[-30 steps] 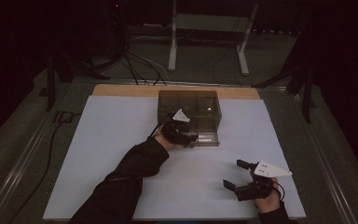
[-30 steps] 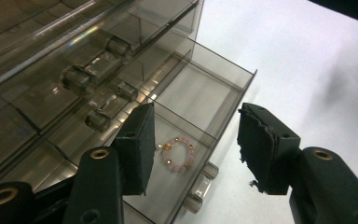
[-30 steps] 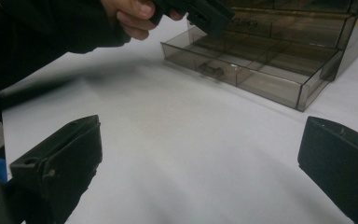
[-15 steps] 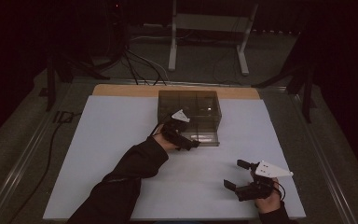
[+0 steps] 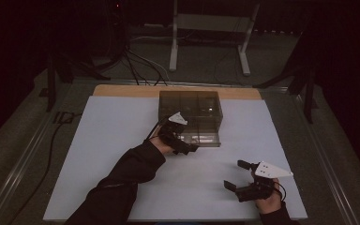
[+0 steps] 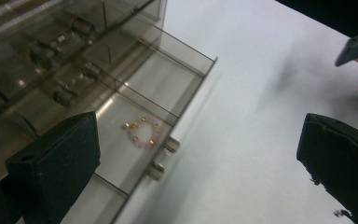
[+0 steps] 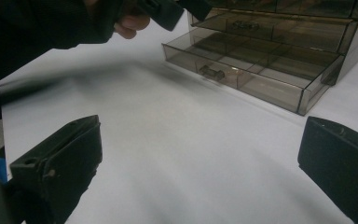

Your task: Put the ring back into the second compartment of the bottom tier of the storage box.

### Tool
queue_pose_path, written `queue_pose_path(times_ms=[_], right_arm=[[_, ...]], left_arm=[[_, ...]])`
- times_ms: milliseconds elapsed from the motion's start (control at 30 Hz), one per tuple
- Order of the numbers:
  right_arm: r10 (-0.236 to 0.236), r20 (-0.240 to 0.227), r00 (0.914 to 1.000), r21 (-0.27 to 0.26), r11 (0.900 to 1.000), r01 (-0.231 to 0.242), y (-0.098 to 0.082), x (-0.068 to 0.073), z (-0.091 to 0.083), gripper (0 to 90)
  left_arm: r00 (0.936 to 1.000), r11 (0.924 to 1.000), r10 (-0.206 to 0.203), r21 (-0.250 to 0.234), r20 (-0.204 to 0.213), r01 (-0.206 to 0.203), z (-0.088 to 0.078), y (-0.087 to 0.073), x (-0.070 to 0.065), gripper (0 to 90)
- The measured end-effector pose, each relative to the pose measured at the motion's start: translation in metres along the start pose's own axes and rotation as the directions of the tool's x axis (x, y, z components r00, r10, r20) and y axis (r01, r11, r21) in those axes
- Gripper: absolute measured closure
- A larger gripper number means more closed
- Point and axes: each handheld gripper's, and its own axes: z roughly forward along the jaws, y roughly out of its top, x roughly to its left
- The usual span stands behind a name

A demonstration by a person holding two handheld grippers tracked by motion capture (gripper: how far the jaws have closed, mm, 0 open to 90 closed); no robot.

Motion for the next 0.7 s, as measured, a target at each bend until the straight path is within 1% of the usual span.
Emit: queue_pose_path(times_ms=[33, 67, 100, 167, 233, 267, 400, 533, 567, 600, 700], right_arm=[[-0.001, -0.001, 1.0000, 0.002, 1.000, 0.001, 0.000, 0.000, 0.001, 0.0], [-0.001, -0.001, 1.0000, 0.002, 1.000, 0.001, 0.000, 0.000, 0.001, 0.0], [-0.002, 0.000, 1.0000, 0.002, 1.000, 0.002, 0.000, 0.000, 0.001, 0.0], [-0.002, -0.001, 1.0000, 0.005, 1.000, 0.002, 0.000, 0.001, 0.001, 0.0], [-0.005, -0.004, 1.0000, 0.001, 1.000, 0.005, 0.001, 0.002, 0.001, 0.0], [-0.007, -0.004, 1.0000, 0.003, 1.000, 0.007, 0.001, 0.002, 0.002, 0.0], [-0.004, -0.006, 1.0000, 0.002, 1.000, 0.004, 0.001, 0.002, 0.002, 0.0], [-0.006, -0.004, 1.0000, 0.001, 1.000, 0.006, 0.001, 0.002, 0.002, 0.0], [-0.006, -0.004, 1.0000, 0.001, 1.000, 0.006, 0.001, 0.002, 0.002, 0.0], [-0.005, -0.003, 1.0000, 0.000, 1.000, 0.005, 0.001, 0.002, 0.002, 0.0], [-0.005, -0.005, 1.0000, 0.004, 1.000, 0.005, 0.001, 0.002, 0.002, 0.0]], left_arm=[[0.9998, 0.9993, -0.008, 0.037, 0.016, 0.008, -0.001, 0.000, 0.000, 0.5], [0.9998, 0.9993, -0.008, 0.037, 0.016, 0.008, -0.001, 0.000, 0.000, 0.5], [0.9998, 0.9990, -0.018, 0.040, 0.013, 0.018, -0.002, 0.000, 0.001, 0.5], [0.9993, 0.9989, -0.029, 0.037, 0.024, 0.028, -0.004, -0.001, 0.002, 0.5], [0.9995, 0.9992, -0.027, 0.029, 0.013, 0.027, -0.008, -0.001, 0.001, 0.5], [0.9994, 0.9991, -0.033, 0.025, 0.010, 0.033, -0.009, -0.002, 0.001, 0.5], [0.9995, 0.9991, -0.023, 0.035, -0.021, 0.024, -0.016, -0.005, 0.001, 0.6], [0.9982, 0.9989, -0.037, 0.027, -0.048, 0.038, -0.023, -0.009, 0.004, 0.5], [0.9982, 0.9989, -0.037, 0.027, -0.048, 0.038, -0.023, -0.009, 0.004, 0.6], [0.9978, 0.9989, -0.039, 0.025, -0.053, 0.041, -0.026, -0.012, 0.005, 0.6], [0.9975, 0.9990, -0.029, 0.033, -0.064, 0.031, -0.031, -0.016, 0.005, 0.5]])
